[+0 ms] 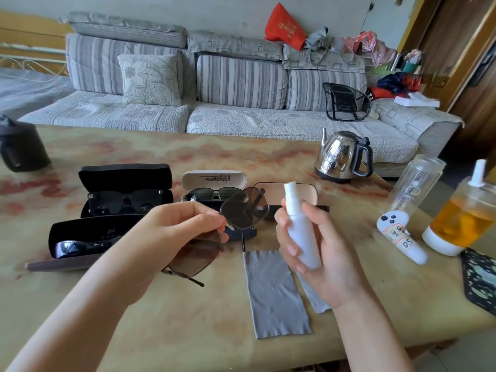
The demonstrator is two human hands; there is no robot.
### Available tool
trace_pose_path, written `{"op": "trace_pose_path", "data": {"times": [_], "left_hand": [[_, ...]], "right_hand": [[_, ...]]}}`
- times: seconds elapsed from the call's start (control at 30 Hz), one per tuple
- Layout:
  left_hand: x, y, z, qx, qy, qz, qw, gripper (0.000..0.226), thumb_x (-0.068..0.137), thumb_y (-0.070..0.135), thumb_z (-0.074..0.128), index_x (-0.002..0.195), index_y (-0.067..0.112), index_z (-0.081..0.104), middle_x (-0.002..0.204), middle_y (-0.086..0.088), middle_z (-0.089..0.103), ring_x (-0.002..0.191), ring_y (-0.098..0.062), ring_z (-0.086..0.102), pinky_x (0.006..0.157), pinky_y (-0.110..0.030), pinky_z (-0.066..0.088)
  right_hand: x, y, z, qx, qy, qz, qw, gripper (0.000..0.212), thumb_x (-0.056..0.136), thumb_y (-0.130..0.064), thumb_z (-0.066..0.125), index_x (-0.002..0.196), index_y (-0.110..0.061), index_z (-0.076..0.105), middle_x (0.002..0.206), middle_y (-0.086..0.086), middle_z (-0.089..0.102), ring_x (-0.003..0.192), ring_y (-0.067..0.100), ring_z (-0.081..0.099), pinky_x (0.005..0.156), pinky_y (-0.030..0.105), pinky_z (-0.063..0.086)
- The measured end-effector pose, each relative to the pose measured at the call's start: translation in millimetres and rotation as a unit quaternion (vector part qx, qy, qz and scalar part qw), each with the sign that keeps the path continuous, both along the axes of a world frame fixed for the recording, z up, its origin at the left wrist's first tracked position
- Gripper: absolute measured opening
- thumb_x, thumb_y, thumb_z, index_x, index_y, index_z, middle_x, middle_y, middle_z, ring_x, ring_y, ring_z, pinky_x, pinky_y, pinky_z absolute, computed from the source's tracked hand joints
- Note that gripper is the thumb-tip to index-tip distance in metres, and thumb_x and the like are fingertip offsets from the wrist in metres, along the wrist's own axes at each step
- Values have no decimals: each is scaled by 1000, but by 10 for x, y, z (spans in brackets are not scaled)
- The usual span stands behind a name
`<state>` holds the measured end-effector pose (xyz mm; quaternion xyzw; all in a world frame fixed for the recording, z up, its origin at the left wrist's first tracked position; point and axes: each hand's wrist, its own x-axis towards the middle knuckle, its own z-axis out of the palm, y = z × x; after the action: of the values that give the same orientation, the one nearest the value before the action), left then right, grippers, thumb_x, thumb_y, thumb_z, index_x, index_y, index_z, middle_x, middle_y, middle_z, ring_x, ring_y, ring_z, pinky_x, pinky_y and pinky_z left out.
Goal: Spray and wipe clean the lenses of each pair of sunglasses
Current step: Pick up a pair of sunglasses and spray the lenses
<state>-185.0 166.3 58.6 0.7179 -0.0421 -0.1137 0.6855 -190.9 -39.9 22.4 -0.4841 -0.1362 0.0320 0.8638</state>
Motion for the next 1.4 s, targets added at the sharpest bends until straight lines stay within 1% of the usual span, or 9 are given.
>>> {"op": "trace_pose_path", "data": {"times": [0.13,0.23,0.43,0.67,0.87,1.03,1.13,1.27,1.4], "left_hand": [[26,12,-6,4,-3,8,1000,16,82,23,65,69,16,70,82,-9,76,62,-8,67,46,-12,45],[25,13,-3,-1,-4,15,1000,15,83,22,64,73,11,68,80,-9,76,59,-8,64,41,-11,41],[40,15,-20,2,-16,5,1000,16,73,30,66,70,15,69,81,-8,76,66,-11,66,45,-12,43],[77,25,-64,17,-22,-19,999,12,66,34,72,68,22,72,85,-8,76,77,-16,70,88,-42,54],[66,-10,-65,14,-20,-8,1000,13,71,32,68,66,20,70,84,-7,76,65,-11,68,52,-14,49],[72,-21,-81,6,-17,-11,1000,16,78,28,66,65,23,72,84,-7,76,71,-15,69,60,-20,54],[61,-35,-93,-8,-13,-18,1000,14,71,32,66,65,21,73,80,-7,75,84,-27,72,82,-37,58],[48,-45,-92,-32,-2,-20,999,18,66,32,65,65,16,73,80,-10,74,87,-28,73,82,-43,59],[51,-60,-98,-84,30,-19,996,23,74,26,62,68,8,74,80,-12,73,77,-23,73,69,-37,62]], "right_hand": [[12,22,-35,-191,14,-170,967,15,84,-26,66,76,-17,56,57,2,43,43,13,36,41,22,32],[44,13,-93,-283,-8,-280,917,12,92,-23,64,88,-13,60,52,-1,42,43,17,38,45,28,35],[73,4,-162,-359,7,-296,885,31,85,-16,67,101,-18,40,76,5,53,53,20,45,55,38,42],[33,-63,-125,-364,-77,-321,871,9,87,-28,71,91,-24,64,78,-6,65,70,13,57,66,28,45],[-3,-19,-76,-225,-29,-223,948,27,90,-37,45,109,-25,60,80,-6,66,70,19,66,69,24,51],[-52,15,63,-21,-3,-69,997,51,88,-24,42,137,-37,48,73,7,53,47,15,42,38,20,37],[-71,-19,96,27,-4,-5,1000,51,90,-21,38,137,-40,49,72,2,46,43,8,36,32,13,29],[-93,-69,103,26,-23,31,999,43,92,-18,40,129,-34,53,71,2,44,38,6,35,31,12,27],[-125,-53,123,-114,-56,-65,990,43,82,-13,49,121,-32,55,66,2,47,33,10,32,35,14,28]]}}
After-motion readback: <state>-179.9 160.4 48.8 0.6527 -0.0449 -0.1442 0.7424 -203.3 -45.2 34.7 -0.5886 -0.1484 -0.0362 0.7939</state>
